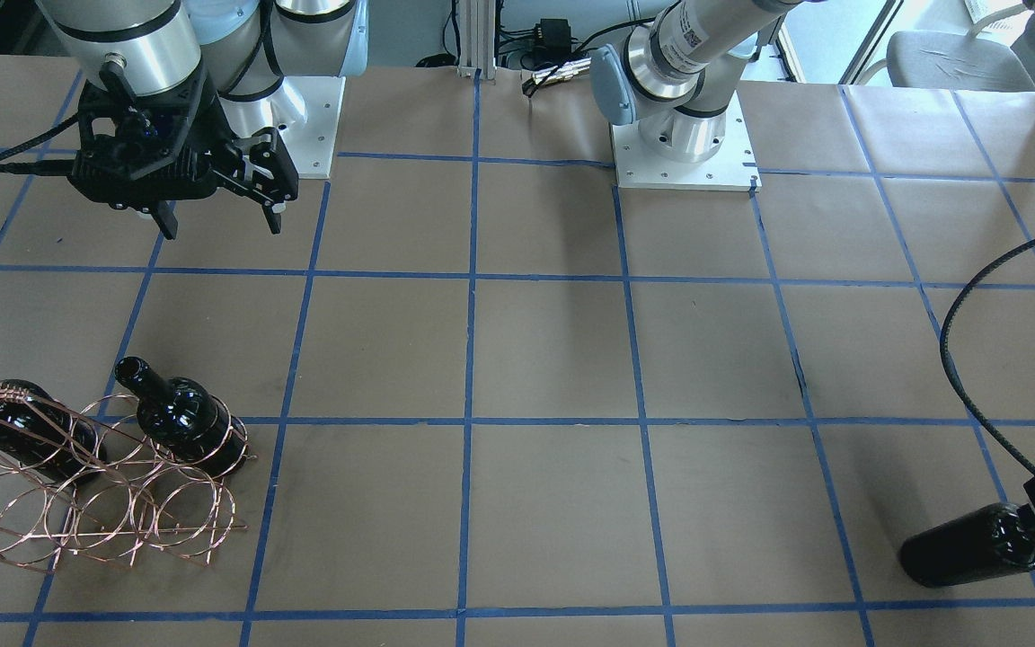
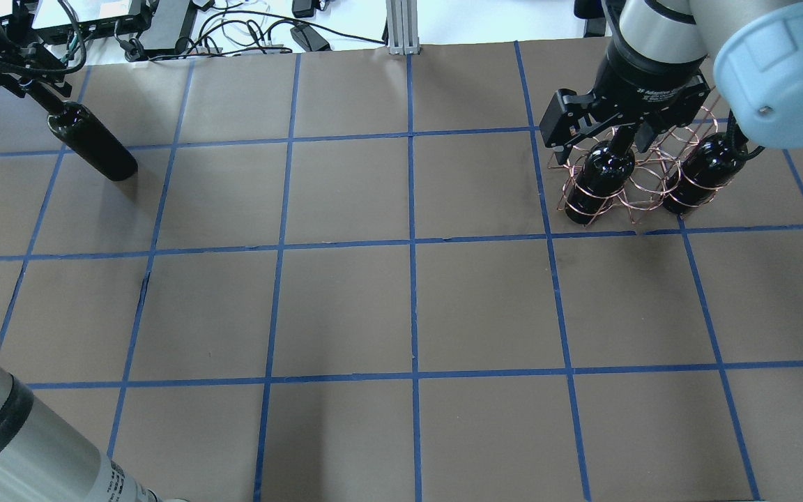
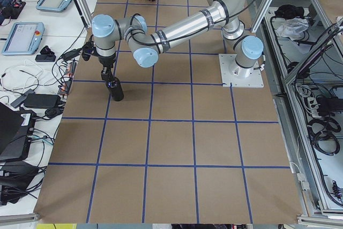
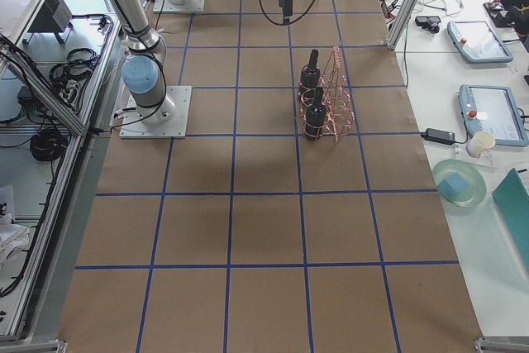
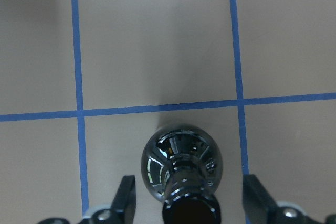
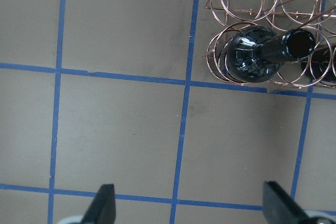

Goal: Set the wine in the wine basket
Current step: 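Close the left gripper on the bottle neck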

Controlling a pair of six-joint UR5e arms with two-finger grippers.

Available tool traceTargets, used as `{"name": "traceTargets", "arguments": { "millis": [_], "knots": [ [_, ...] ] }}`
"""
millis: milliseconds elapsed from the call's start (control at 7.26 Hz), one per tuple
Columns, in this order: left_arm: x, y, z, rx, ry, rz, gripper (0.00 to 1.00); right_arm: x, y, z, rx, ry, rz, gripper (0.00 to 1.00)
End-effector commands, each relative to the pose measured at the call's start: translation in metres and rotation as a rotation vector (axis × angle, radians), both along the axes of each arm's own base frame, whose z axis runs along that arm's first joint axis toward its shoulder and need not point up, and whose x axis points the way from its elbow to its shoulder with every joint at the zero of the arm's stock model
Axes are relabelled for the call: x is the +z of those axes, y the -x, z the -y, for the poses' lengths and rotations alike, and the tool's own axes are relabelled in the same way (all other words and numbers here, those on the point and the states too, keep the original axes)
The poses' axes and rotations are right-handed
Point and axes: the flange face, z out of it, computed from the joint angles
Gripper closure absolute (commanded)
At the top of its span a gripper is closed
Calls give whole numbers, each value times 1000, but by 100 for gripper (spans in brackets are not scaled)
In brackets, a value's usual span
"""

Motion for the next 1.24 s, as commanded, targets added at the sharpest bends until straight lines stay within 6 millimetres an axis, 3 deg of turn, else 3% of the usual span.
{"name": "traceTargets", "arguments": {
  "millis": [0,276,551,1102],
  "knots": [
    [-3,-3,0,4,-3,1,37,0,0,0,-1,0,0,0],
    [-6,-4,1,5,-5,-8,44,0,0,0,1,-2,0,0],
    [-7,-4,1,5,-6,-7,100,0,0,0,-1,-2,0,0],
    [4,-1,-5,3,-12,-8,100,0,-1,0,1,-2,0,0]
  ]
}}
